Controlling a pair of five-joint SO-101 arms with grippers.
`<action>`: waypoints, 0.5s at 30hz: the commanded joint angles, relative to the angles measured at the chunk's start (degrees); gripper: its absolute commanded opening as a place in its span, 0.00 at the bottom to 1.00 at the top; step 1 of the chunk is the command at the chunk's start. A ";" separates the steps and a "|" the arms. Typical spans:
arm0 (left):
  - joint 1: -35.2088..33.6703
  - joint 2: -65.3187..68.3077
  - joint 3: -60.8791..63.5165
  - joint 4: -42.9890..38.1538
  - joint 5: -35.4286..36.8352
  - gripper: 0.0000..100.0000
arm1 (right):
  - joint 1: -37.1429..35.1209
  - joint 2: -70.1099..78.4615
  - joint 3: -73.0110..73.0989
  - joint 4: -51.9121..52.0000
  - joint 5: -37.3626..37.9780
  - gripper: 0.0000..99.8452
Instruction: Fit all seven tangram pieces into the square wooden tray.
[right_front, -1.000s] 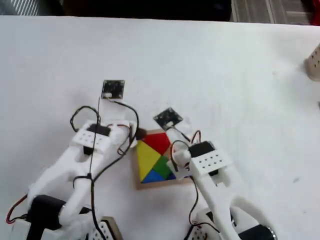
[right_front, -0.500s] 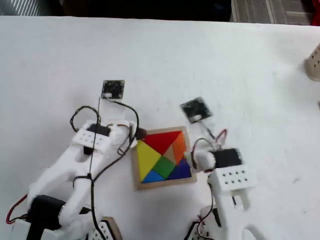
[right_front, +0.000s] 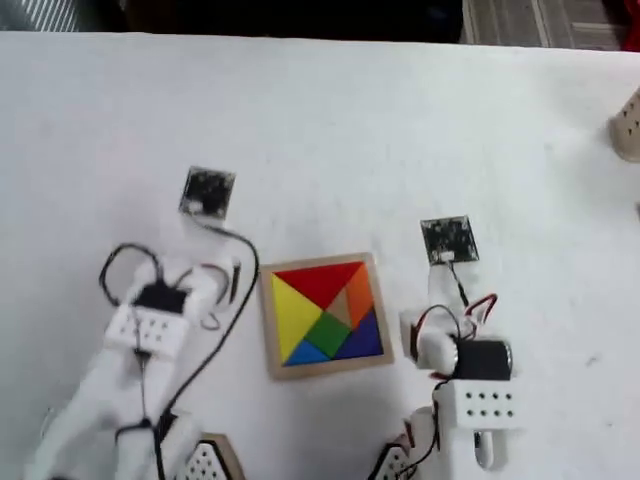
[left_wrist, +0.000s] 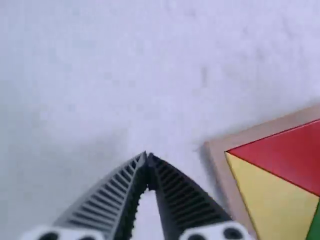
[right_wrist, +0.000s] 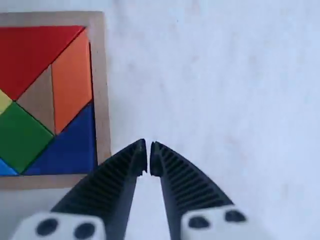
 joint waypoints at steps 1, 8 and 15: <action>-1.19 -15.52 9.14 -2.64 -2.73 0.02 | 0.40 -4.79 2.73 -0.40 -0.88 0.02; -5.93 -37.49 17.76 10.64 -2.99 0.02 | 0.57 -14.20 10.99 0.84 -1.23 0.02; -6.11 -59.47 25.41 20.75 -2.99 0.02 | 0.66 -25.54 20.40 1.89 -1.32 0.02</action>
